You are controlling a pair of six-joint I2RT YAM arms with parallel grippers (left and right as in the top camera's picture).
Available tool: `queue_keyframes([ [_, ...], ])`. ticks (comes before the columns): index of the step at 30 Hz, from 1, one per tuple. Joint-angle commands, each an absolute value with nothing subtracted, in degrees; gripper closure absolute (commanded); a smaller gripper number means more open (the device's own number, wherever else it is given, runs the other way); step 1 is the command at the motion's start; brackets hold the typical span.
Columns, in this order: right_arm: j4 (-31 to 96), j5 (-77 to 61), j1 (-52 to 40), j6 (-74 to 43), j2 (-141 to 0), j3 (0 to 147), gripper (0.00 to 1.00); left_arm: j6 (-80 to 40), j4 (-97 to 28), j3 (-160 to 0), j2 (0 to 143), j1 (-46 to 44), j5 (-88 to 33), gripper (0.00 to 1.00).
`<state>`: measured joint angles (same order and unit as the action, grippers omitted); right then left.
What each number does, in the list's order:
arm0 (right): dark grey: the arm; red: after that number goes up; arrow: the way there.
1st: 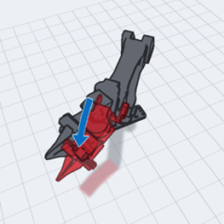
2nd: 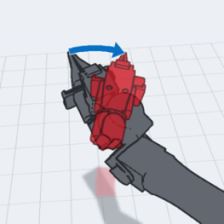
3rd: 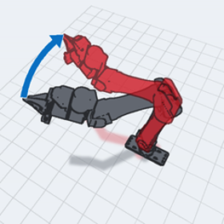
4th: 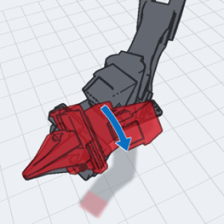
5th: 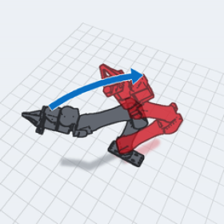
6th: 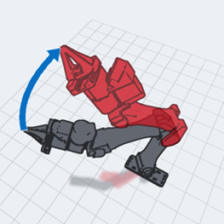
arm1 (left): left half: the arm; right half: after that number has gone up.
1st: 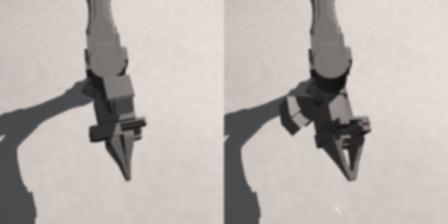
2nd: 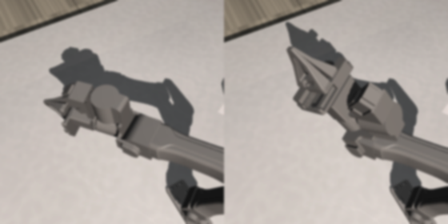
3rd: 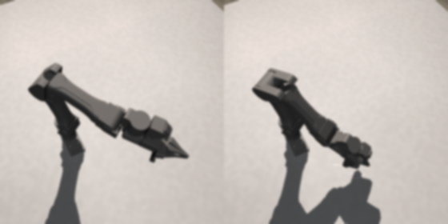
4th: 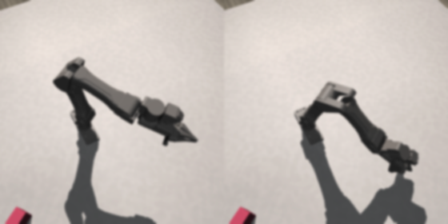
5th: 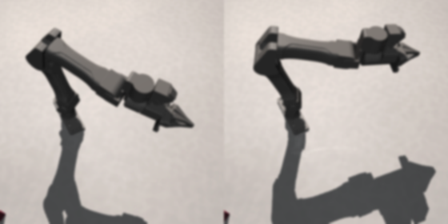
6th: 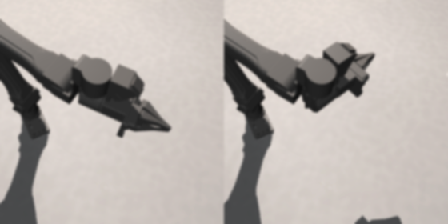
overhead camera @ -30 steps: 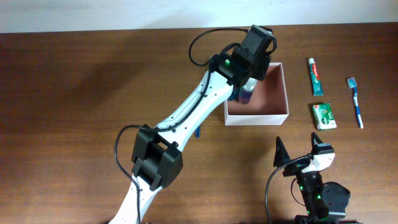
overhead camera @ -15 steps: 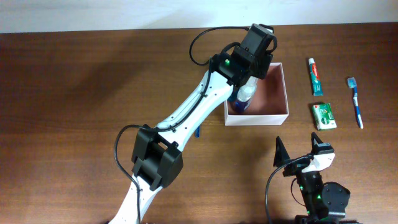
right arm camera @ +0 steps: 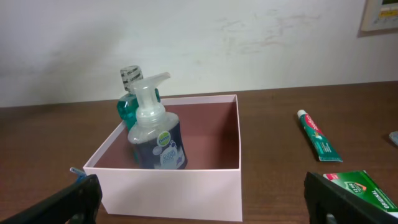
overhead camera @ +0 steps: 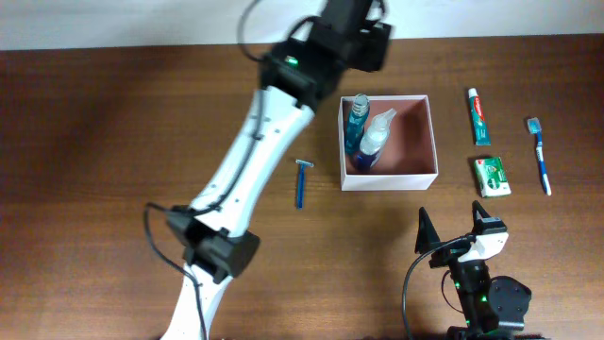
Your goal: Pack container
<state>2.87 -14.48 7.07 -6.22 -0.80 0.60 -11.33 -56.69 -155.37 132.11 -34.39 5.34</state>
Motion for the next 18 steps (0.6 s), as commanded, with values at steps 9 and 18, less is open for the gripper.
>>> queue_keyframes([
  [9,3.2,-14.6,6.8,-6.4,-0.3,0.3,0.01,-10.6,-79.1,-156.6,129.8,-18.3,10.7,0.01],
  [18,3.2,-14.6,6.8,-6.4,-0.3,0.3,0.02,-10.7,-81.9,-156.4,131.5,-9.4,11.4,0.00],
])
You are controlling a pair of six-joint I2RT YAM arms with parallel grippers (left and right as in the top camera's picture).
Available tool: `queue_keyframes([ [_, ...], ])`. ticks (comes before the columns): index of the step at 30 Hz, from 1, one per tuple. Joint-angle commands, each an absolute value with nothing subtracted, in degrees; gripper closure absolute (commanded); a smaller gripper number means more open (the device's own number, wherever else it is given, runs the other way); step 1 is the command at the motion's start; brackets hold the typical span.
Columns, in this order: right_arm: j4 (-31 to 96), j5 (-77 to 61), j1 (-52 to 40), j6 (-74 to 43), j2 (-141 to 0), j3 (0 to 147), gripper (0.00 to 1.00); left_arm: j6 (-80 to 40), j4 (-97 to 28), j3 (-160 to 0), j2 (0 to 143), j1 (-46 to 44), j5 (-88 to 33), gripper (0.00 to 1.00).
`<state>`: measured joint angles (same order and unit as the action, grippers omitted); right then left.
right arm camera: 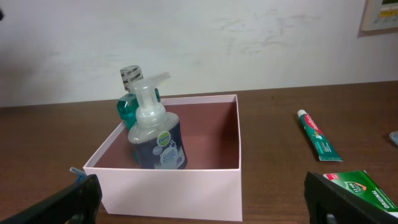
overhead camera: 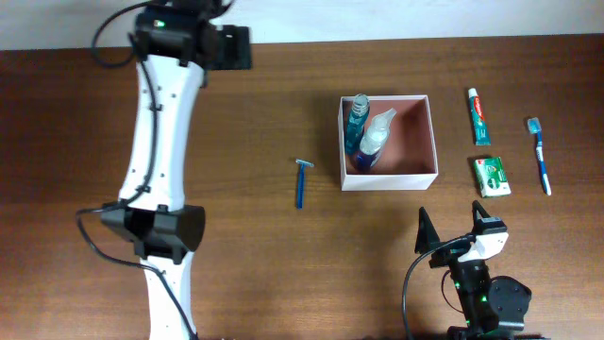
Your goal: Pack container
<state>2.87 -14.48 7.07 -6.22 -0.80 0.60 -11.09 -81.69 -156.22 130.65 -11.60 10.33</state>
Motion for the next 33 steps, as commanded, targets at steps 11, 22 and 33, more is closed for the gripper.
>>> queue_keyframes([
  [11,3.1,-14.9,6.8,-6.4,-0.3,0.3,0.01,-10.6,-81.9,-156.4,134.5,-6.6,11.4,0.01],
  [22,-15.5,-19.3,6.8,-6.4,-0.3,0.3,0.01,-10.6,-81.9,-156.4,134.7,-6.6,11.4,0.01],
  [33,-14.1,-9.4,6.8,5.3,-8.7,20.0,0.01,-10.6,-81.9,-156.4,134.7,-6.7,11.4,0.01],
])
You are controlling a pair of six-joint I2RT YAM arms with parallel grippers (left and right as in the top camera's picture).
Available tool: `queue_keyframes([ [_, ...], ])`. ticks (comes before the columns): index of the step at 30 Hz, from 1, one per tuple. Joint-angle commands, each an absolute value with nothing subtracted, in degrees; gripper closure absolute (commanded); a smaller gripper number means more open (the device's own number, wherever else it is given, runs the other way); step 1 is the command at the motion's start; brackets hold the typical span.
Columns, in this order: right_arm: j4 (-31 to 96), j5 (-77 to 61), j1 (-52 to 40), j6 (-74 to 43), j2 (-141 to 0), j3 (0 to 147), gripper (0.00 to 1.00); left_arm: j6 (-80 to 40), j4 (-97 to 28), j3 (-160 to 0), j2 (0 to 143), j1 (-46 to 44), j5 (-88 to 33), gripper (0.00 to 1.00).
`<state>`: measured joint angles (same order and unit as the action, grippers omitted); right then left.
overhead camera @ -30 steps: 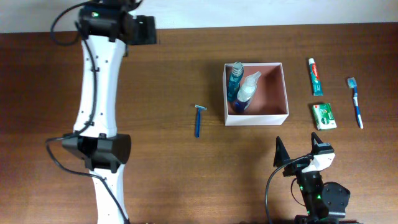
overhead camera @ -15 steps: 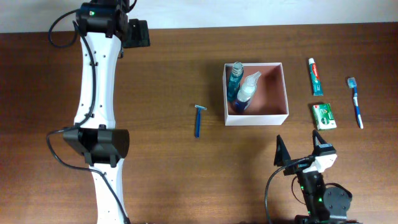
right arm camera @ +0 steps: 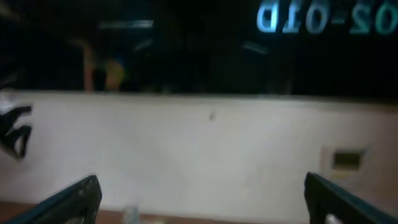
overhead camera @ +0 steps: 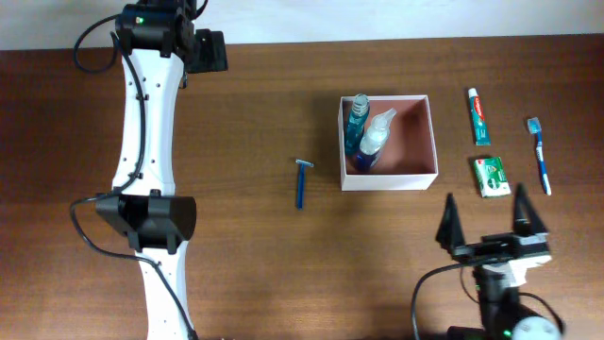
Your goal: Pack container
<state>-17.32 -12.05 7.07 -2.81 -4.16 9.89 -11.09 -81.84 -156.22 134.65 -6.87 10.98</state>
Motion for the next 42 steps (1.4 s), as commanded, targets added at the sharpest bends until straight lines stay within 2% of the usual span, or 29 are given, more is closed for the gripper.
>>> queue_keyframes([
  [1,-7.9,-9.1,6.8,10.1,-13.1,26.6,0.01,-10.6,-81.9,-156.4,134.7,-6.7,11.4,0.01],
  [7,26.2,10.6,6.8,20.8,-36.7,58.9,0.01,-10.6,-81.9,-156.4,134.7,-6.7,11.4,0.01],
  [11,48.7,11.4,6.9,25.3,-54.1,79.3,0.01,-10.6,-81.9,-156.4,134.7,-6.7,11.4,0.01],
  [19,77.2,11.4,6.8,23.2,-82.1,103.3,0.01,-10.6,-81.9,-156.4,134.7,-6.7,11.4,0.01],
  [26,85.1,12.2,9.6,24.0,-94.5,105.8,0.01,-10.6,-81.9,-156.4,134.7,-6.7,11.4,0.01],
  [31,81.0,1.9,16.3,24.0,-99.8,105.8,0.01,-10.6,-81.9,-156.4,134.7,-6.7,11.4,0.00],
  [37,76.7,1.1,20.8,23.6,-105.5,105.8,0.01,-10.6,-81.9,-156.4,134.7,-6.7,11.4,0.01],
  [42,76.3,-0.9,21.0,23.7,-110.0,105.7,0.01,-10.6,-81.9,-156.4,134.7,-6.7,11.4,0.01],
])
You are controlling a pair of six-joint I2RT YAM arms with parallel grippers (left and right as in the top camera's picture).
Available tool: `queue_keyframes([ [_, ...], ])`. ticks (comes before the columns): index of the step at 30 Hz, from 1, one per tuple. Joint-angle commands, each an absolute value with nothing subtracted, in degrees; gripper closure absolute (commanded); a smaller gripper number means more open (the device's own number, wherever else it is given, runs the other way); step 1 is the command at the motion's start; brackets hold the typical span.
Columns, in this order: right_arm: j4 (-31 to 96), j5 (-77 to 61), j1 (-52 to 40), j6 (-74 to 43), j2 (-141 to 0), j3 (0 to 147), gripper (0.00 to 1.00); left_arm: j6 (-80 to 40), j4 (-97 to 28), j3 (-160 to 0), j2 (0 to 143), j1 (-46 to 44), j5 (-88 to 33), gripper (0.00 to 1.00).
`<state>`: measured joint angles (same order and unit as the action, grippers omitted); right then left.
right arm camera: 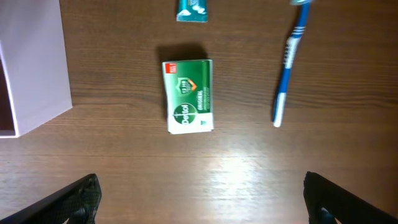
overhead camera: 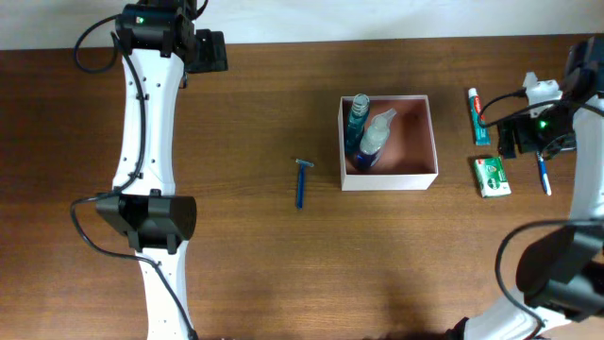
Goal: Pack container
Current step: 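Move the right gripper over the green Dettol soap box and lower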
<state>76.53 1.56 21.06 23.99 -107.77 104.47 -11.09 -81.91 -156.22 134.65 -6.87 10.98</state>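
The pink-white open box [overhead camera: 429, 142] holds a teal mouthwash bottle [overhead camera: 357, 113] and a clear pump soap bottle [overhead camera: 375, 140]. Left of it lies a blue razor [overhead camera: 301, 181]. To its right lie a toothpaste tube [overhead camera: 478, 115], a green soap carton [right arm camera: 189, 96] and a blue toothbrush [right arm camera: 289, 68]. My right gripper [right arm camera: 202, 205] hovers open over the carton and toothbrush, empty. My left gripper [overhead camera: 209, 52] is at the far back left; its jaws do not show.
The box's corner [right arm camera: 31, 68] shows at the left of the right wrist view. The left arm [overhead camera: 151, 142] runs along the table's left side. Bare wood lies between the razor and that arm, and along the front.
My right gripper was low at the table's front with its camera on the wall. Now it is over the right side, looking down on the carton and toothbrush. The left arm has not moved.
At first my left arm reached over the box with both bottles inside, and my right gripper rested open at the front, facing the box. Then the left arm was back at the far left. The right gripper then tipped up, and now hangs above the carton.
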Motion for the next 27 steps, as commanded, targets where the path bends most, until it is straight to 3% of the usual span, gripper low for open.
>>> queue_keyframes([
  [1,76.0,-0.9,21.0,23.8,-111.4,105.6,0.01,-10.6,-81.9,-156.4,134.7,-6.7,11.4,0.01],
  [27,73.7,-0.6,21.1,28.5,-128.7,104.9,0.01,-10.6,-81.9,-156.4,134.7,-6.7,11.4,0.01],
])
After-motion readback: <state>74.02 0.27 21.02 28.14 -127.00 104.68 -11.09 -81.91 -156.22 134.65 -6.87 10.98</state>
